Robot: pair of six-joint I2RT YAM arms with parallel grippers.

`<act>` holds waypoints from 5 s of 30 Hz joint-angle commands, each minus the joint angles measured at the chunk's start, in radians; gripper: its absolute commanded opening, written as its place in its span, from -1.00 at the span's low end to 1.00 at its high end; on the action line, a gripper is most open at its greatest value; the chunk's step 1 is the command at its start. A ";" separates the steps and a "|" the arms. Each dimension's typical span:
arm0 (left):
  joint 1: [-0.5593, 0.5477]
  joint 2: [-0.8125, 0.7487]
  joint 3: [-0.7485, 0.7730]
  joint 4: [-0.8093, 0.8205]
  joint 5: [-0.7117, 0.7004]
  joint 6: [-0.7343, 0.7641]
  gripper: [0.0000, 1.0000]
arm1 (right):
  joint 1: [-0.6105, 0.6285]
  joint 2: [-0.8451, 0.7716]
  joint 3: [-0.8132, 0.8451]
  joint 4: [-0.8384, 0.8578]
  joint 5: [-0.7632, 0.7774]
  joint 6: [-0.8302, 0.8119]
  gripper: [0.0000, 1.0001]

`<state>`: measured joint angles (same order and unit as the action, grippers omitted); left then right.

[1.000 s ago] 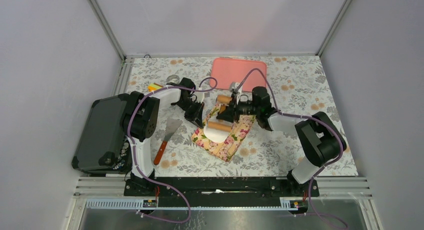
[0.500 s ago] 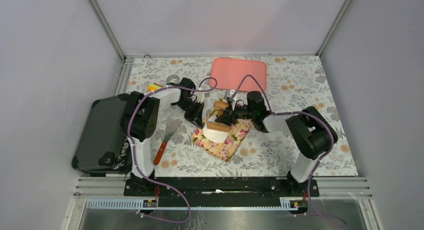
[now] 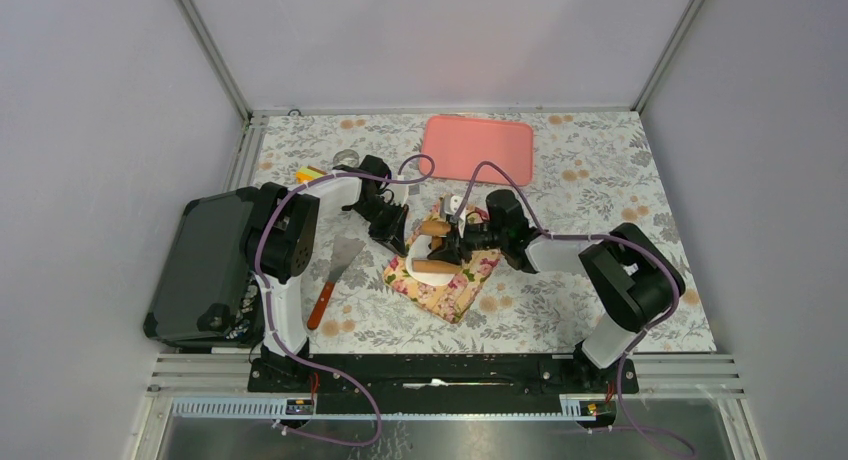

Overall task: Roll out the dumpling wrappers from the dough
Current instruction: Flatten out the dough on the work surface.

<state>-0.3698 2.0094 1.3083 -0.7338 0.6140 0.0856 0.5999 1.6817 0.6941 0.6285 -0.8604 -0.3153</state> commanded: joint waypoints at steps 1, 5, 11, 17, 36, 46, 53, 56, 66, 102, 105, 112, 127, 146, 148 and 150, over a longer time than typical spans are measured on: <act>0.005 0.036 -0.041 0.020 -0.120 0.040 -1.00 | 0.027 0.039 -0.077 -0.355 -0.009 -0.094 -1.00; 0.005 0.035 -0.041 0.020 -0.120 0.040 -1.00 | 0.031 0.018 -0.091 -0.379 -0.038 -0.127 -1.00; 0.005 0.035 -0.041 0.021 -0.119 0.039 -1.00 | 0.032 0.012 -0.081 -0.436 -0.076 -0.191 -1.00; 0.005 0.036 -0.041 0.020 -0.119 0.040 -1.00 | 0.034 0.010 -0.081 -0.467 -0.102 -0.237 -1.00; 0.005 0.036 -0.041 0.021 -0.120 0.040 -1.00 | -0.091 -0.084 -0.046 0.244 -0.122 0.367 -1.00; 0.005 0.036 -0.041 0.020 -0.116 0.043 -1.00 | -0.107 0.160 0.047 0.288 -0.015 0.275 -1.00; 0.005 0.034 -0.043 0.020 -0.115 0.045 -1.00 | -0.040 0.103 -0.018 0.012 -0.020 0.088 -1.00; 0.006 0.034 -0.043 0.020 -0.113 0.045 -1.00 | -0.020 0.074 -0.040 -0.053 -0.033 0.061 -1.00; 0.005 0.033 -0.043 0.022 -0.116 0.043 -1.00 | 0.017 0.039 -0.068 -0.244 -0.055 -0.073 -1.00; 0.006 0.034 -0.043 0.022 -0.116 0.043 -1.00 | -0.136 0.030 0.057 0.317 -0.082 0.402 -1.00; 0.005 0.034 -0.043 0.022 -0.115 0.043 -1.00 | -0.135 0.116 0.071 0.338 -0.070 0.387 -1.00; 0.006 0.033 -0.043 0.022 -0.112 0.045 -1.00 | -0.093 0.174 0.021 0.153 -0.087 0.213 -1.00; 0.006 0.032 -0.044 0.022 -0.111 0.046 -1.00 | -0.011 0.074 0.013 -0.382 -0.154 -0.193 -1.00; 0.006 0.031 -0.046 0.024 -0.113 0.045 -1.00 | 0.000 0.098 0.091 -0.848 -0.250 -0.591 -1.00; 0.006 0.031 -0.046 0.024 -0.113 0.044 -1.00 | -0.002 0.092 0.092 -0.857 -0.257 -0.601 -1.00; 0.006 0.032 -0.046 0.024 -0.114 0.045 -1.00 | -0.003 0.085 0.092 -0.858 -0.263 -0.607 -1.00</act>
<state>-0.3683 2.0090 1.3064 -0.7322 0.6163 0.0856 0.5823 1.7168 0.8433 -0.0013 -1.2259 -0.8585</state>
